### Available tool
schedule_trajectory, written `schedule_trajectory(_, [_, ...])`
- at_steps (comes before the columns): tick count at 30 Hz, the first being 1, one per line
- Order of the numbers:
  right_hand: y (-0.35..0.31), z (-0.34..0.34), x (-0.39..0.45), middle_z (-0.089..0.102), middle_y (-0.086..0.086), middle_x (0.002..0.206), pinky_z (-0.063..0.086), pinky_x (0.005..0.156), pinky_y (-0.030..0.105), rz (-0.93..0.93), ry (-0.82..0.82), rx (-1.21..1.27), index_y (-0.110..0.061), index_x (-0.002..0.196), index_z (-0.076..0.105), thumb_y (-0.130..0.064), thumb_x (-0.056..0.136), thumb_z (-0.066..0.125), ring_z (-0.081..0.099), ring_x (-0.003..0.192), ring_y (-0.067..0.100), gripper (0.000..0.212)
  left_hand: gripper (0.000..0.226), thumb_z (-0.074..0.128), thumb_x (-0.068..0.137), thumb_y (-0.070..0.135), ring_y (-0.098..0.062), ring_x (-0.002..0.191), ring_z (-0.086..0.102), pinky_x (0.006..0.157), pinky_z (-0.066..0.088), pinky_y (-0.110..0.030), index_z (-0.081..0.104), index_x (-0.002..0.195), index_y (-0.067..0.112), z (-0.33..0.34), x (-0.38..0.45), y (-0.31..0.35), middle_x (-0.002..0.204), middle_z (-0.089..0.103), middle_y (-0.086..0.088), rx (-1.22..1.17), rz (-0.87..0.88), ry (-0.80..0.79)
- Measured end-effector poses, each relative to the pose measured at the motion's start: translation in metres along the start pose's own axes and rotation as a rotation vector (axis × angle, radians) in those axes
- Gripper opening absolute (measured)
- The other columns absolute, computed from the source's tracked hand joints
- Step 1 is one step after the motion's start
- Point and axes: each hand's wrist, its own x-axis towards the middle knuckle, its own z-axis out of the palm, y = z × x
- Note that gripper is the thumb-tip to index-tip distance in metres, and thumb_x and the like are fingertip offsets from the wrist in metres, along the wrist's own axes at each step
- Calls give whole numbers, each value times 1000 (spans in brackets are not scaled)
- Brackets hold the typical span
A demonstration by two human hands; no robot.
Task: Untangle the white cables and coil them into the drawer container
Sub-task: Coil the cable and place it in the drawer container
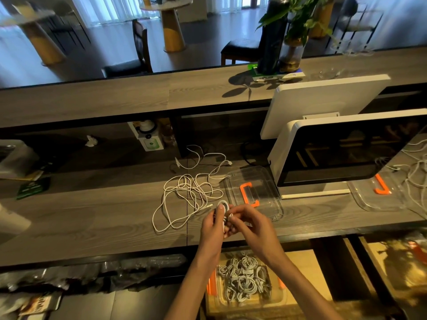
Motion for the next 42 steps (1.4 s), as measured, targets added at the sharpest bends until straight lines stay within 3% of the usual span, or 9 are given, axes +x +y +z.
schedule_trajectory(4, [1, -2, 3, 71, -10, 103, 60, 83, 30, -78, 111, -57, -24, 101, 77, -21, 89, 77, 69, 102, 13, 12, 35, 43, 108, 31, -9, 64, 59, 54, 44, -21, 64, 114, 5, 2, 0, -4, 95, 65, -13, -12, -64, -22])
schedule_trajectory(9, [-1, -2, 7, 74, -3, 95, 61, 82, 32, -44, 133, 58, -16, 100, 73, -14, 87, 79, 72, 94, 16, 14, 38, 37, 108, 25, -7, 61, 48, 55, 38, -20, 52, 127, -4, 0, -4, -4, 85, 55, -7, 57, -71, -68])
schedule_trajectory(15, [0, 1, 11, 75, -2, 95, 61, 86, 40, -25, 155, 88, -16, 96, 74, -17, 87, 79, 72, 95, 19, 10, 30, 38, 108, 29, -6, 67, 48, 65, 42, -23, 51, 133, 19, -1, -7, -2, 80, 53, 1, 172, -15, -137])
schedule_trajectory(22, [-4, 10, 12, 74, -7, 92, 56, 83, 26, -125, 133, 3, -17, 94, 76, -14, 86, 80, 70, 95, 16, 9, 57, 44, 97, 48, -26, 117, 59, 86, 48, -32, 43, 146, 19, -6, -13, 5, 134, 57, -14, 209, -53, -119])
schedule_trajectory(25, [-3, 9, 6, 73, -9, 98, 55, 85, 22, -199, 101, -72, -18, 99, 78, -10, 89, 77, 69, 100, 14, 12, 29, 40, 106, 28, -12, 94, 61, 78, 47, -30, 55, 128, 15, -10, -12, 5, 115, 63, -7, 152, -53, -110])
schedule_trajectory(31, [-5, 0, 9, 68, -10, 111, 57, 91, 28, -278, -54, -262, -18, 112, 75, -6, 92, 74, 67, 109, 10, 24, 25, 40, 106, 22, -1, 73, 61, 68, 46, -24, 54, 121, 8, -17, -7, -2, 96, 61, -2, 139, -70, -122])
schedule_trajectory(36, [-9, 0, 11, 65, -9, 111, 58, 83, 21, -307, -86, -318, -14, 112, 73, -6, 93, 72, 67, 103, 5, 20, 59, 35, 101, 64, -22, 117, 61, 101, 49, -39, 52, 139, 22, -12, -6, 2, 126, 63, -6, 128, -96, -76])
schedule_trajectory(39, [-7, 3, 10, 63, -8, 111, 54, 79, 18, -313, -80, -341, -13, 115, 71, -4, 97, 67, 65, 101, 6, 20, 66, 30, 100, 65, -33, 117, 61, 88, 52, -33, 50, 138, 15, -10, -3, 1, 114, 64, -6, 153, -80, -51])
schedule_trajectory(42, [-2, 8, 14, 60, -5, 117, 53, 85, 19, -328, -99, -415, -13, 123, 66, -6, 101, 62, 61, 107, 7, 23, 56, 27, 103, 58, -21, 107, 65, 87, 54, -34, 59, 122, 17, -5, -1, 4, 109, 68, -7, 140, -36, 12])
